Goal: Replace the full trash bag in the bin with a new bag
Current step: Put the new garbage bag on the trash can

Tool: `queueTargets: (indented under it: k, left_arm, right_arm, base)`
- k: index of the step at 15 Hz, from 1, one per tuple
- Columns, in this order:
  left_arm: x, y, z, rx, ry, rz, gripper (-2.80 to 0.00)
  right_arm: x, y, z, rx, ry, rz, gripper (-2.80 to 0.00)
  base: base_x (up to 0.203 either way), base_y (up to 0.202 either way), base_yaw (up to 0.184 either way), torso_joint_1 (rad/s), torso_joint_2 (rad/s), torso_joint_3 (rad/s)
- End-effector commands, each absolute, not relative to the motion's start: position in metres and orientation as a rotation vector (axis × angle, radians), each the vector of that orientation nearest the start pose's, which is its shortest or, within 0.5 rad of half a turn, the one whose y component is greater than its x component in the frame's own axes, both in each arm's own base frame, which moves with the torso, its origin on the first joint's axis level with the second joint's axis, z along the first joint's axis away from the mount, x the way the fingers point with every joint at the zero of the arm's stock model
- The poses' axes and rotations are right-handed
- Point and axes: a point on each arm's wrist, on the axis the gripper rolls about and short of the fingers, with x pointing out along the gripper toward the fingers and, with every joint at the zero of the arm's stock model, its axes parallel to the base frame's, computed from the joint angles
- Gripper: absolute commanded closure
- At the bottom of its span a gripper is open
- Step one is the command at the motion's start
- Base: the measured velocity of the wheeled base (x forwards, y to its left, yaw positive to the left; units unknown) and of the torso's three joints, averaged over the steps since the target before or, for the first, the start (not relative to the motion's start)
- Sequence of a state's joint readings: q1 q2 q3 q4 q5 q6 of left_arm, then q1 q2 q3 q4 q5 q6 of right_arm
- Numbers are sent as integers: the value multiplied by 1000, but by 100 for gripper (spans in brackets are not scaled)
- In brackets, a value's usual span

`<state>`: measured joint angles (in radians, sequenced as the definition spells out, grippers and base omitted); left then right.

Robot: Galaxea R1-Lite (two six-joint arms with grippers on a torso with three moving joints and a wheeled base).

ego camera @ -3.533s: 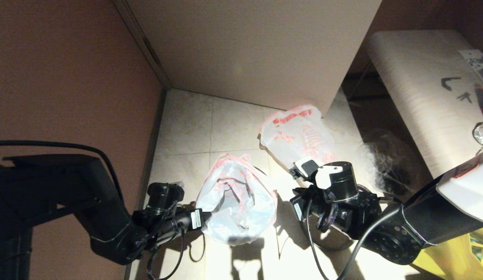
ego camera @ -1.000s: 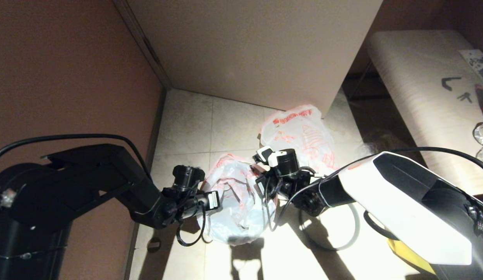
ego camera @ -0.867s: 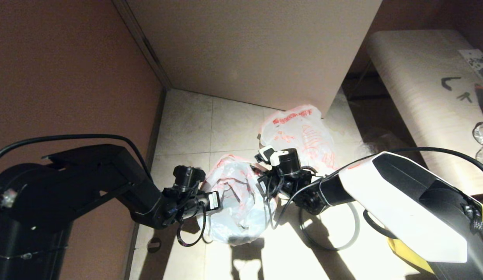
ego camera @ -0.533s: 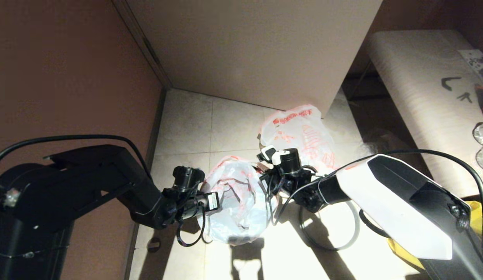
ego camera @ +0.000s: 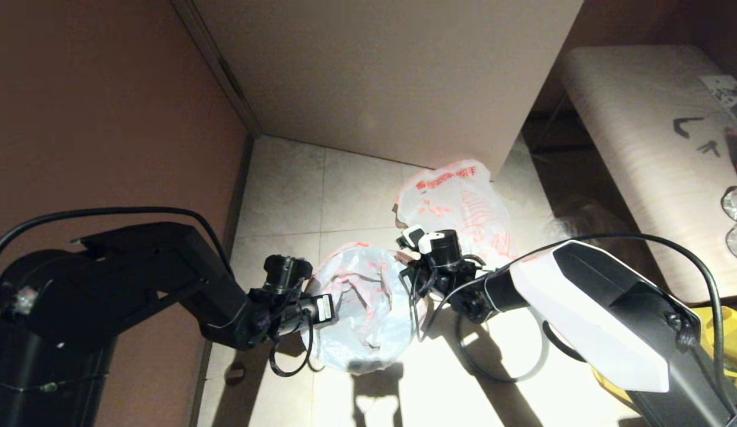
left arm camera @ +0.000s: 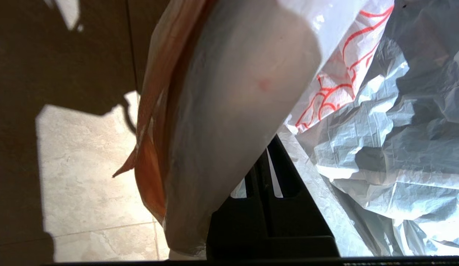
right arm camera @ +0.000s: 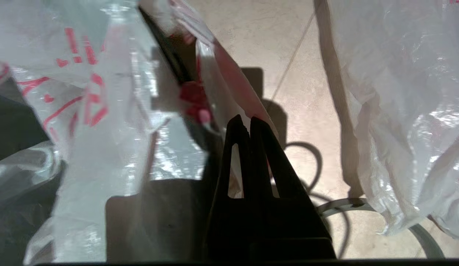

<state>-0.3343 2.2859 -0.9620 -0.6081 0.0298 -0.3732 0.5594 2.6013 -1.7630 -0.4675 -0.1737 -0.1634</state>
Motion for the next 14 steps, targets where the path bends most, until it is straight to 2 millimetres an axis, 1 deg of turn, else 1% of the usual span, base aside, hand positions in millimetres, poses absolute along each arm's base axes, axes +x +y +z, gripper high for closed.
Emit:
queueTargets:
  k: [1,2,3,5,8,10,11,13,14]
  left_arm:
    - [369,-128,7,-226,747,-155,0]
    - [369,-128,8,-228,746,-155,0]
    - [369,-127,8,-228,746,-154,0]
    - [370,-128,9,-229,743,-155,0]
    - [370,-129,11,-229,738,-159,0]
    - [365,-130,16,-227,735,-167,0]
    - [361,-136,20,-220,735,-185,0]
    - [358,-153,26,-203,719,-229,0]
    - [359,-161,31,-194,719,-248,0]
  right_arm:
    - [449,272,40,-286,320,412,0]
    - [453,265,30,-291,356,414,0]
    - [452,266,34,-287,351,416,0]
    - [445,271,56,-258,317,427,0]
    - [424,275,99,-194,273,456,0]
    - [402,267,117,-179,293,488,0]
    - [393,261,121,-178,306,495,0]
    - [377,243,127,-169,304,486,0]
    - [373,231,125,-164,304,471,0]
  base:
    - [0,0,0,0,0,0]
    - [0,0,0,0,0,0]
    - [0,0,0,0,0,0]
    - [0,0,0,0,0,0]
    - [0,0,0,0,0,0]
    - [0,0,0,0,0,0]
    - [0,0,0,0,0,0]
    - [0,0,0,0,0,0]
    - [0,0,0,0,0,0]
